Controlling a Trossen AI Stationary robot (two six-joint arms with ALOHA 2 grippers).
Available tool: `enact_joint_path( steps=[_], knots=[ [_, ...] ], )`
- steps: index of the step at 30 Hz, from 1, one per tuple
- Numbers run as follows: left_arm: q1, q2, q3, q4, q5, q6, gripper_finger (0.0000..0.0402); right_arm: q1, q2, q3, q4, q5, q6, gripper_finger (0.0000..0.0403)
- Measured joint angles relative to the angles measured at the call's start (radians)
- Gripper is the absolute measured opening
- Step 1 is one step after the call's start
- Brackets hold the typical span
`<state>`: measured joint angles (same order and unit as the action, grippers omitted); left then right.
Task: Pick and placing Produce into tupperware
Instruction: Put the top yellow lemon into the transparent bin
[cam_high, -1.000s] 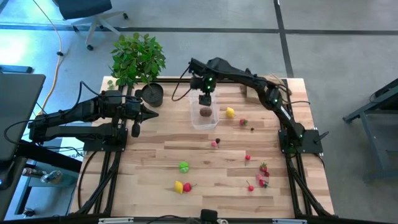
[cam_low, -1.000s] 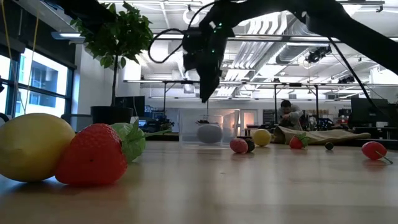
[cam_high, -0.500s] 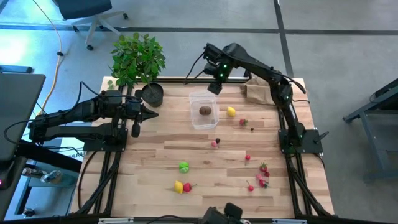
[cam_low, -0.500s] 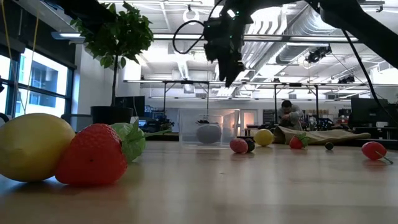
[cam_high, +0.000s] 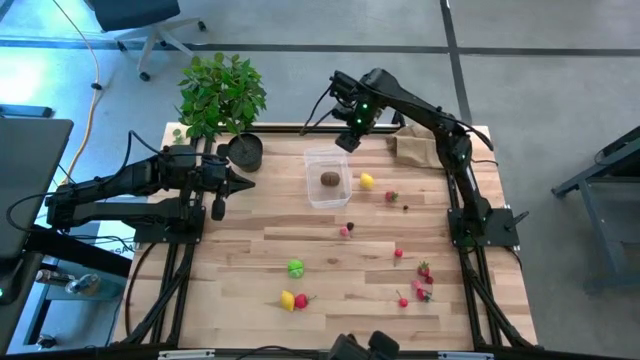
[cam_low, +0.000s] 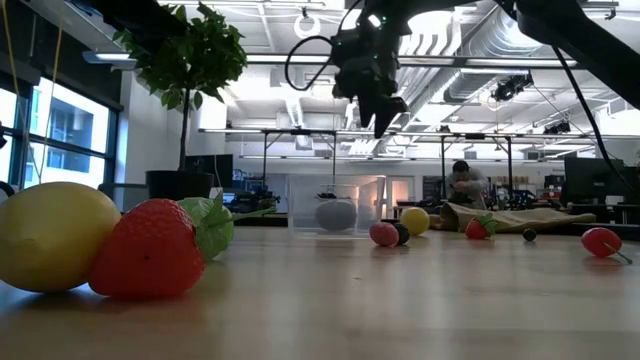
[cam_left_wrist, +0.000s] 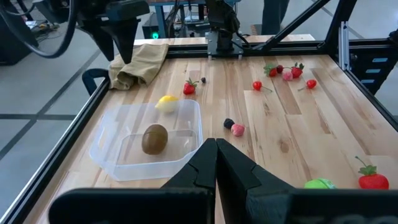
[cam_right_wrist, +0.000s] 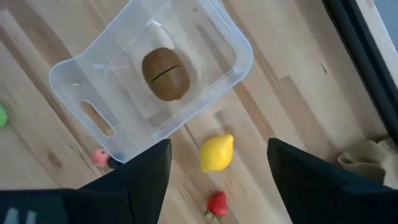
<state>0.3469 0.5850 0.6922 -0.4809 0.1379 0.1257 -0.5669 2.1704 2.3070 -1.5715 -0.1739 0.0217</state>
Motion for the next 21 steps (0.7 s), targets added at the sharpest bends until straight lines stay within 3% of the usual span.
enact_joint_path(
  steps=[10,21],
  knots=[
    [0.000,0.000,0.000,0.000,0.000,0.000,0.0001,0.055,0.000,0.000,0.000,0.051,0.096,0.0256],
    [0.000,0.000,0.000,0.000,0.000,0.000,0.0001,0.227,0.000,0.000,0.027,0.129,0.182,0.0256]
  ],
)
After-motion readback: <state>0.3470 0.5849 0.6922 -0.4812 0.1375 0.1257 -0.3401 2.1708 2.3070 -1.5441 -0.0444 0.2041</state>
